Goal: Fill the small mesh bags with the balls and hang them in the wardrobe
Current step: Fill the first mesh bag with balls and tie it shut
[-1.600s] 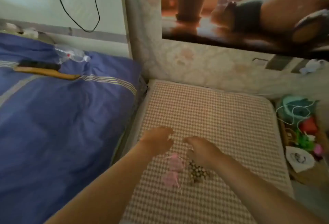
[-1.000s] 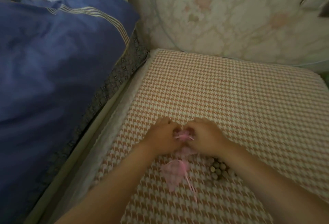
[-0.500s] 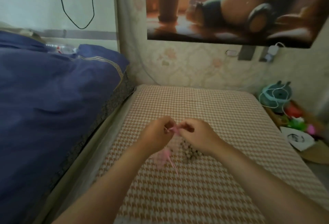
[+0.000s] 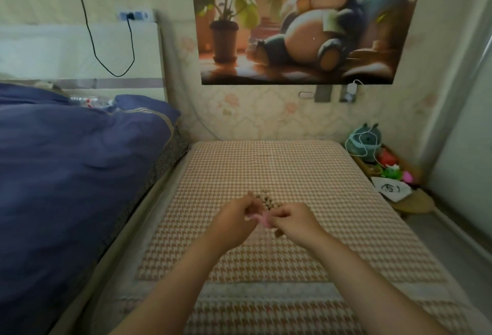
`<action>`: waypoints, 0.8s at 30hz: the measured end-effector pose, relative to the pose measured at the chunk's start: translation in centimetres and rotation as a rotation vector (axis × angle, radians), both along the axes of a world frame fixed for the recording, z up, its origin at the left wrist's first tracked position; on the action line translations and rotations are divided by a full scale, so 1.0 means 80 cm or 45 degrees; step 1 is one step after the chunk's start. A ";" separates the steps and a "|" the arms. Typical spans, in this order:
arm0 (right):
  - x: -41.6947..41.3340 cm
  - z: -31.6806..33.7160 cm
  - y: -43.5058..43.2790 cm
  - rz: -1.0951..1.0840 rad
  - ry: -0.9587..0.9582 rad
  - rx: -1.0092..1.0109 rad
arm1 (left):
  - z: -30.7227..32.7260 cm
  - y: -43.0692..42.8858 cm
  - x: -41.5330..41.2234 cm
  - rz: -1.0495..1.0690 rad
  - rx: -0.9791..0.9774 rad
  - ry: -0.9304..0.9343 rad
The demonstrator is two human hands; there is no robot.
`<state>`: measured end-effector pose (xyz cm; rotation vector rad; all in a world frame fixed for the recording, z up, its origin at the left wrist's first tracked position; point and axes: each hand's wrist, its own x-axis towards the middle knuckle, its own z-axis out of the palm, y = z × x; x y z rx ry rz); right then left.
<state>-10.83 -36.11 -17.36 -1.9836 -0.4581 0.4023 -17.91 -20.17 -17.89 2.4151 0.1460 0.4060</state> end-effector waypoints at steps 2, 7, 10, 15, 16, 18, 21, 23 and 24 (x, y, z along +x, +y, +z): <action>0.011 -0.014 0.005 -0.048 -0.013 0.001 | -0.009 -0.002 0.005 0.098 0.148 -0.047; 0.051 -0.052 0.029 0.004 -0.042 0.007 | -0.045 0.002 0.036 0.195 -0.033 -0.046; 0.086 -0.062 0.053 0.082 -0.170 -0.061 | -0.051 0.014 0.068 0.168 -0.199 0.139; 0.119 -0.080 0.065 0.109 -0.152 0.018 | -0.047 0.045 0.117 0.129 -0.076 0.251; 0.120 -0.084 0.063 0.132 -0.166 0.004 | -0.050 0.048 0.122 0.102 -0.055 0.264; 0.123 -0.090 0.058 0.166 -0.214 -0.040 | -0.059 0.052 0.126 0.010 -0.012 0.311; 0.131 -0.095 0.052 0.205 -0.214 -0.059 | -0.065 0.051 0.126 -0.104 0.122 0.340; 0.135 -0.092 0.051 0.247 -0.228 -0.052 | -0.061 0.050 0.127 -0.089 0.125 0.340; 0.137 -0.090 0.052 0.271 -0.261 -0.054 | -0.058 0.050 0.126 -0.072 0.090 0.349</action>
